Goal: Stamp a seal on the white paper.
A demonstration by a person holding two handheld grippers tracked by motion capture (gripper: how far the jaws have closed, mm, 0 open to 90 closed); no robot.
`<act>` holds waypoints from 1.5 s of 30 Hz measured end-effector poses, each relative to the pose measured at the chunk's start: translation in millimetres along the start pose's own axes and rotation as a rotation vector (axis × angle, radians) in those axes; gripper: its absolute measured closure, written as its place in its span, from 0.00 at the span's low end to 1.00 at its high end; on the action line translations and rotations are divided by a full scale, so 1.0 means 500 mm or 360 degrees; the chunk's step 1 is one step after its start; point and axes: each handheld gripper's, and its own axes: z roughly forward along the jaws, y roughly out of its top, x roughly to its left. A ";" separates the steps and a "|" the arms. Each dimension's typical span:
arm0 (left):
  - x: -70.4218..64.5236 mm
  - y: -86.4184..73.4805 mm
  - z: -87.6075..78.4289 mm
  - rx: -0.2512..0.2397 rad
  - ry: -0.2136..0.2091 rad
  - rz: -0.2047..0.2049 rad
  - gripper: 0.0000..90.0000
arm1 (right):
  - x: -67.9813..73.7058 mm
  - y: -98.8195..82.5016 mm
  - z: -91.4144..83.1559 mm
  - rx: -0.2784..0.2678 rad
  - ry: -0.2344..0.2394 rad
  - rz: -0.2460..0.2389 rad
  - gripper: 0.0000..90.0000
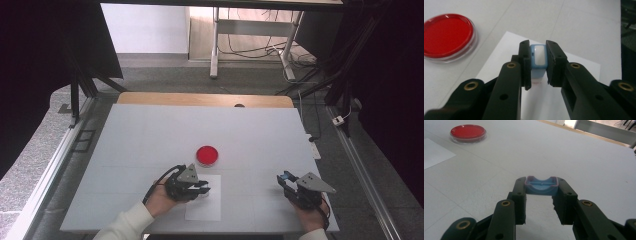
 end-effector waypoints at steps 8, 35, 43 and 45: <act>0.007 0.007 -0.028 -0.0133 -0.0027 -0.0087 0.84 | 0.000 0.000 0.001 0.0005 0.0001 -0.0001 0.71; 0.040 0.044 -0.087 -0.0339 0.0025 -0.0235 0.83 | 0.003 0.000 0.005 0.0022 0.0002 -0.0011 0.71; 0.050 0.054 -0.094 -0.0366 0.0061 -0.0247 0.83 | 0.006 0.000 0.007 0.0027 0.0002 -0.0014 0.71; 0.051 0.055 -0.098 -0.0375 0.0062 -0.0251 0.83 | 0.006 0.000 0.008 0.0029 0.0003 -0.0014 0.71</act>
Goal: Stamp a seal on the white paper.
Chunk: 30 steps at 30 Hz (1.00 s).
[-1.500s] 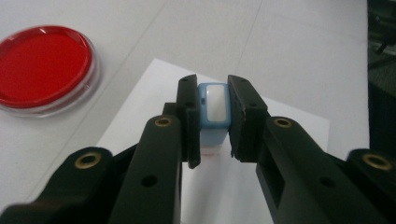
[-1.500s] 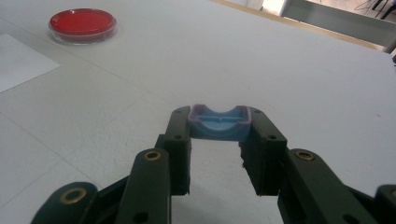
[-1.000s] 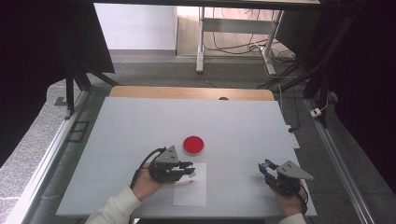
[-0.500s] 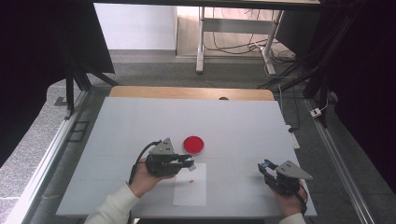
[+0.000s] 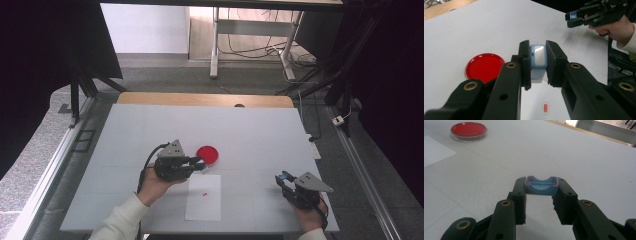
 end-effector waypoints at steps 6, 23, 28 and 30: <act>0.000 0.005 -0.007 -0.0023 0.0003 0.0001 0.83 | 0.002 0.001 0.002 0.0001 0.0005 -0.0008 0.71; 0.003 0.006 -0.008 -0.0030 0.0002 -0.0009 0.83 | 0.008 0.004 0.003 -0.0008 0.0020 -0.0012 0.71; 0.003 0.006 -0.006 -0.0020 -0.0004 -0.0008 0.83 | 0.012 0.006 0.005 -0.0014 0.0030 -0.0021 0.71; 0.003 0.005 -0.006 -0.0019 -0.0001 -0.0009 0.83 | 0.015 0.007 0.006 -0.0015 0.0036 -0.0022 0.71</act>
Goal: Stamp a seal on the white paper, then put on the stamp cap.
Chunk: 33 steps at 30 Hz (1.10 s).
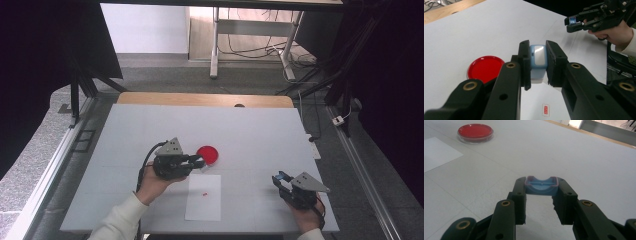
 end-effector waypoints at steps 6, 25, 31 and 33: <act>0.000 0.000 0.000 -0.0002 -0.0003 0.0001 0.83 | 0.010 0.004 0.003 -0.0007 0.0024 -0.0004 0.71; -0.001 -0.001 0.004 0.0009 -0.0018 0.0001 0.83 | 0.032 0.012 0.016 -0.0005 0.0081 -0.0032 0.71; -0.003 -0.001 0.006 0.0015 -0.0020 0.0003 0.83 | 0.038 0.014 0.019 -0.0003 0.0091 -0.0037 0.71; -0.003 -0.001 0.006 0.0014 -0.0019 0.0002 0.83 | 0.041 0.016 0.022 -0.0003 0.0097 -0.0045 0.71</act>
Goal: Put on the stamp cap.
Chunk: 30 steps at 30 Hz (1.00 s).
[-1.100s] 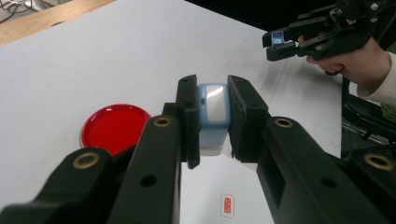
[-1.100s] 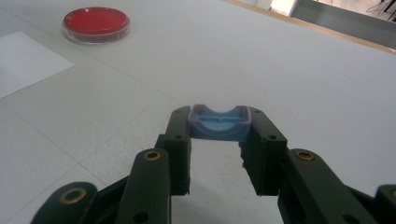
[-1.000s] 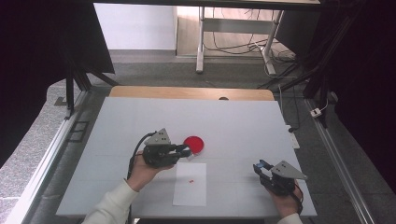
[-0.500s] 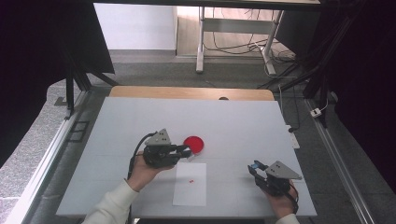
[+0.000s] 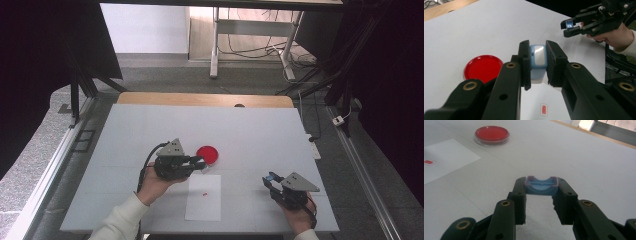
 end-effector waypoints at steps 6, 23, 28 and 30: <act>0.000 0.000 0.000 0.0000 -0.0004 0.0002 0.83 | 0.008 0.003 0.006 0.0004 0.0018 -0.0009 0.71; 0.000 0.000 0.001 0.0004 -0.0009 0.0004 0.83 | 0.035 0.015 0.027 -0.0005 0.0092 -0.0009 0.71; -0.001 0.000 0.003 0.0007 -0.0009 0.0002 0.83 | 0.046 0.023 0.034 -0.0029 0.0126 -0.0011 0.71; -0.001 0.000 0.002 0.0005 -0.0010 0.0001 0.83 | 0.051 0.026 0.037 -0.0035 0.0134 -0.0021 0.71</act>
